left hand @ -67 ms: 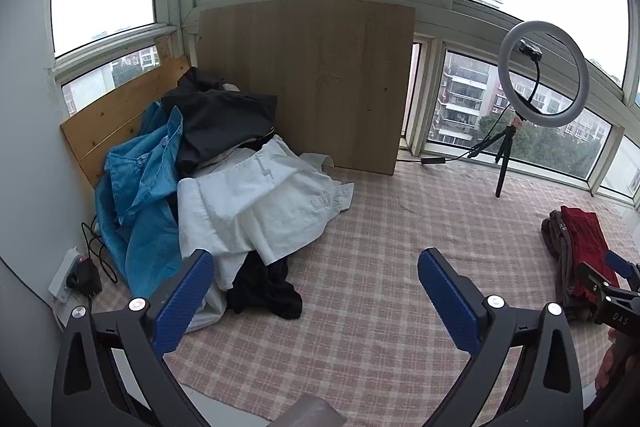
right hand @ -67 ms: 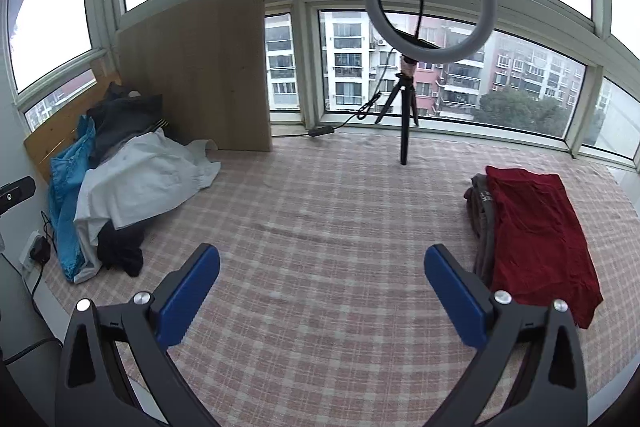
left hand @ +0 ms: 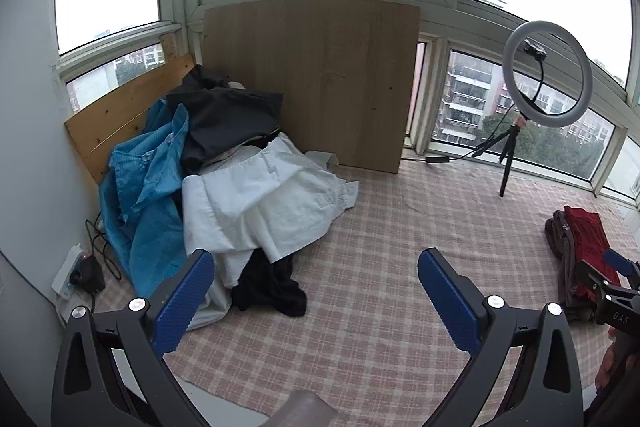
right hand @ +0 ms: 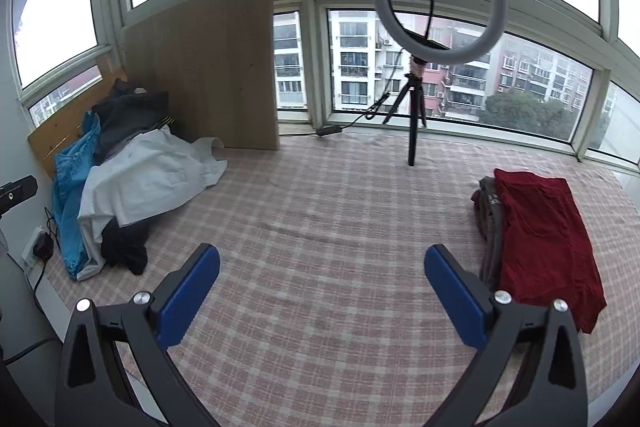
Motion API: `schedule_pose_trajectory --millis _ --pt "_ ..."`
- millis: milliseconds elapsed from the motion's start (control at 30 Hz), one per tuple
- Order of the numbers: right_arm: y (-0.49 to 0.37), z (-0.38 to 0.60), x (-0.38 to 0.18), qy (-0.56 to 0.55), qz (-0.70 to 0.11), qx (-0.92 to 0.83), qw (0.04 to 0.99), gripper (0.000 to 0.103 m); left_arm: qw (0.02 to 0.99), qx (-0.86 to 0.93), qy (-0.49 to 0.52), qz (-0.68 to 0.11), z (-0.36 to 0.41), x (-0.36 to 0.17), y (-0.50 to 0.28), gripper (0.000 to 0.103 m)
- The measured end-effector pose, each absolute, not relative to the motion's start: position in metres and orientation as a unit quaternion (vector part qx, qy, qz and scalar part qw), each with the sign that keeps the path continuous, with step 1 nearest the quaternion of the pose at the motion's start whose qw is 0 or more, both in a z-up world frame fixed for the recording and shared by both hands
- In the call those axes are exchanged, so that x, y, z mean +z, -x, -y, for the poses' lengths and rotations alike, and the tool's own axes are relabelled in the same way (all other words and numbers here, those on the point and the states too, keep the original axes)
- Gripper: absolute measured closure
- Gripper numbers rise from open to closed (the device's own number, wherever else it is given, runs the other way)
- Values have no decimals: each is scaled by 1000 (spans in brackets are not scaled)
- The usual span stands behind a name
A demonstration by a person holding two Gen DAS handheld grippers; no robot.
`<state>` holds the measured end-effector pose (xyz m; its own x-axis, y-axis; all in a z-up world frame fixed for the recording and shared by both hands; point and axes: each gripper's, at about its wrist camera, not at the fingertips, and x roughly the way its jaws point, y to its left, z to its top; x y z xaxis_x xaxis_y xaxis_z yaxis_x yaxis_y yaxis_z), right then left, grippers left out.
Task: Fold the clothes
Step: 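Move both tools toward the clothes pile by the wooden board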
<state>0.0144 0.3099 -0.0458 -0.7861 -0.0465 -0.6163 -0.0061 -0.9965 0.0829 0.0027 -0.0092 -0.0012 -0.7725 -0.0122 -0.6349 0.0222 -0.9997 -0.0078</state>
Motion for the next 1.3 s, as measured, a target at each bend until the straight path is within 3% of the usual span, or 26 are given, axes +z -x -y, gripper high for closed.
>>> schedule_pose_trajectory --millis 300,700,1300 --pt "20 -273 -49 -339 14 -938 71 0 60 -937 -338 -63 51 -6 -21 1" --pt "43 -200 -49 -322 -30 -926 196 0 164 -920 -349 -71 94 -9 -52 1" --pt "70 -133 -48 -341 -22 -918 202 0 154 -922 -349 -62 149 -10 -29 1"
